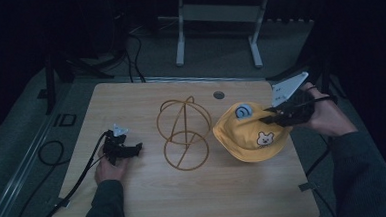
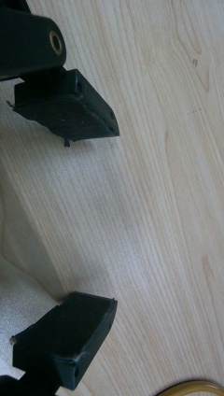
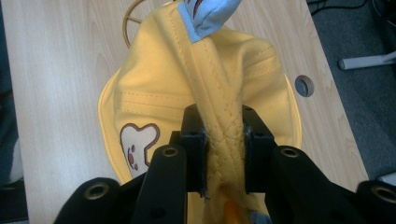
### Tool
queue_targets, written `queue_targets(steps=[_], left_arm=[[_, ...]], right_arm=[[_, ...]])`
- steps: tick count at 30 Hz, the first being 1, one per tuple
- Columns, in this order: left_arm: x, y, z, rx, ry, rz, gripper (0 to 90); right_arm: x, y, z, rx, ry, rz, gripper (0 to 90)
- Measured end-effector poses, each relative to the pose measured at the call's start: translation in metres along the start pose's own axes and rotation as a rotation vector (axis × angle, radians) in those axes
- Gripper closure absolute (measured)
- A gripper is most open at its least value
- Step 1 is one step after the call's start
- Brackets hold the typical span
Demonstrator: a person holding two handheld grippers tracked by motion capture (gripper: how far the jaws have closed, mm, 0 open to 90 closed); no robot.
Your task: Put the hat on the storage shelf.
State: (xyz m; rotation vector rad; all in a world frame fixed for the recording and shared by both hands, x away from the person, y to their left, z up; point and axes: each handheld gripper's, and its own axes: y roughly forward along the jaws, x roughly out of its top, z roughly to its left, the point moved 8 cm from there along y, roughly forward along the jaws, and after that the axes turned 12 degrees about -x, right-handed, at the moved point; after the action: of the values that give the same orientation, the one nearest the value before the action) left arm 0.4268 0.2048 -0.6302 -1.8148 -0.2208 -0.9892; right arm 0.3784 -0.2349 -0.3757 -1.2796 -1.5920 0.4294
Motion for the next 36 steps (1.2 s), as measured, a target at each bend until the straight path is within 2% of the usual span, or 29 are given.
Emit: queue_targets(steps=[5,16,20,27,36], left_arm=[[0.000,0.000,0.000,0.000,0.000,0.000,15.2],[0.000,0.000,0.000,0.000,0.000,0.000,15.2],[0.000,0.000,0.000,0.000,0.000,0.000,15.2],[0.000,0.000,0.000,0.000,0.000,0.000,15.2],[0.000,0.000,0.000,0.000,0.000,0.002,15.2]], right_arm=[[-0.001,-0.004,-0.005,0.022,0.016,-0.023,75.3],[0.001,-0.011,-0.016,0.018,0.066,-0.083,75.8],[0.002,-0.011,-0.020,0.019,0.080,-0.083,75.8],[0.011,-0.012,-0.027,0.013,0.105,-0.120,76.2],[0.023,-0.012,-0.032,0.011,0.112,-0.149,76.7]])
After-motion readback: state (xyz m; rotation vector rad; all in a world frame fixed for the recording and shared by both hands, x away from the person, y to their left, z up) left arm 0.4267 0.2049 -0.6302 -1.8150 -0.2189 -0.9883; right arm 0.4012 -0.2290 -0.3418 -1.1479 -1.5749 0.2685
